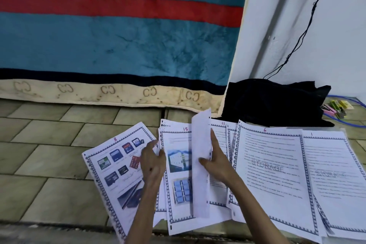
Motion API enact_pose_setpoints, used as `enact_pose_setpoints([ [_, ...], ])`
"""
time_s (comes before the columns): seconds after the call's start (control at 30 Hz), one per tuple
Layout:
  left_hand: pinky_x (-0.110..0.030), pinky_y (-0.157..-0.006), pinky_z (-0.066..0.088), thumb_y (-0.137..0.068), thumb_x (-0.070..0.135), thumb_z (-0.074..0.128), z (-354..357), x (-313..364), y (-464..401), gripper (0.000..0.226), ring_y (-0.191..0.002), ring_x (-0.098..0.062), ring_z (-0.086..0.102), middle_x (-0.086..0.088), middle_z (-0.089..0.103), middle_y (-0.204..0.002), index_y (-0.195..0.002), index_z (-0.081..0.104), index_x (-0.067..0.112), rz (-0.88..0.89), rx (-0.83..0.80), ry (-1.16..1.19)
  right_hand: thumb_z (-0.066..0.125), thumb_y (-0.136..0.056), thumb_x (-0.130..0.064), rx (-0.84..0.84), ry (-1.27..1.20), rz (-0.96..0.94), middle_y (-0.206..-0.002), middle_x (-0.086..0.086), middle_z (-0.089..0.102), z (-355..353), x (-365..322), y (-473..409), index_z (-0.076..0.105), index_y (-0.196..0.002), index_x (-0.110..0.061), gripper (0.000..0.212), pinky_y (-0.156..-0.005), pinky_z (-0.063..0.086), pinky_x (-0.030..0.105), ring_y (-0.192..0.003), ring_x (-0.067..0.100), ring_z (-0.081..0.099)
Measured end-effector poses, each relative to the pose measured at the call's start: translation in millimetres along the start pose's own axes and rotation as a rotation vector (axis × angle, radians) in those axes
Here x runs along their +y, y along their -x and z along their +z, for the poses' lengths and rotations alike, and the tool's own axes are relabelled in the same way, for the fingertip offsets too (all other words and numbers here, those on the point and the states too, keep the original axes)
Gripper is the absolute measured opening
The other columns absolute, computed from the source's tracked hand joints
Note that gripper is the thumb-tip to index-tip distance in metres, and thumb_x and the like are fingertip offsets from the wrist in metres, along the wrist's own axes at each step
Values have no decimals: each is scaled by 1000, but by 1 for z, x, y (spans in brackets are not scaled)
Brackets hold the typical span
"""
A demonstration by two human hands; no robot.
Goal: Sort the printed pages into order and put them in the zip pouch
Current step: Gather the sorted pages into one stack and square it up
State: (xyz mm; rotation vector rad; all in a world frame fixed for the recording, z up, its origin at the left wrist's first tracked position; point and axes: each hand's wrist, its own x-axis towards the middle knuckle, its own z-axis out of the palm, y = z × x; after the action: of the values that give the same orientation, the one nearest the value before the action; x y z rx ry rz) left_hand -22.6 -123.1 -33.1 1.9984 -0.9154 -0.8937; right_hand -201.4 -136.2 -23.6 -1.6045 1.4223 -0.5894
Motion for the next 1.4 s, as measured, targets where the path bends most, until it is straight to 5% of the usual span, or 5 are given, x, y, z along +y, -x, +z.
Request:
enact_pose_setpoints([
  [0.23, -8, -55, 37, -81, 19, 70, -11, -6, -6, 35, -78, -12, 57, -11, 69, -111, -113, 66, 6, -43, -97, -21, 51, -89, -1, -69, 21, -61, -148, -17, 29, -12, 5, -4, 26, -139, -43, 70, -105, 37, 31, -137, 21, 36],
  [0.6, -43, -96, 47, -83, 16, 68, -55, -38, -26, 38, -106, -38, 60, -22, 63, -117, -115, 59, -4, -267, 153, 161, 48, -88, -5, -126, 147, 44, -147, 0, 40, -5, 7, -9, 47, -136, -26, 53, -94, 36, 19, -133, 18, 40],
  [0.93, -26, -68, 54, -96, 26, 48, -21, 17, 17, 21, -82, -19, 66, -2, 70, -90, -104, 64, 14, -119, -377, 425, 53, -80, -62, -83, -22, 132, -84, 12, 72, -3, -21, 0, 73, -72, -13, 54, -73, 45, 23, -87, 30, 65],
  [1.2, -43, -96, 48, -94, 17, 48, -6, 8, -3, 34, -109, -33, 59, -16, 60, -124, -125, 54, 5, -137, -113, 206, 62, -77, -44, 46, 288, 129, -64, -7, 65, 19, -11, -7, 63, -60, -22, 28, -90, 48, 40, -76, 18, 65],
  [1.4, -25, -83, 41, -88, 2, 53, -7, -12, -3, 33, -105, -28, 59, -16, 62, -122, -121, 54, 0, -72, -47, 104, 58, -84, -10, 216, 220, 134, -53, 12, 46, -23, -6, -5, 52, -57, -2, 28, -50, 30, 26, -50, 20, 41],
])
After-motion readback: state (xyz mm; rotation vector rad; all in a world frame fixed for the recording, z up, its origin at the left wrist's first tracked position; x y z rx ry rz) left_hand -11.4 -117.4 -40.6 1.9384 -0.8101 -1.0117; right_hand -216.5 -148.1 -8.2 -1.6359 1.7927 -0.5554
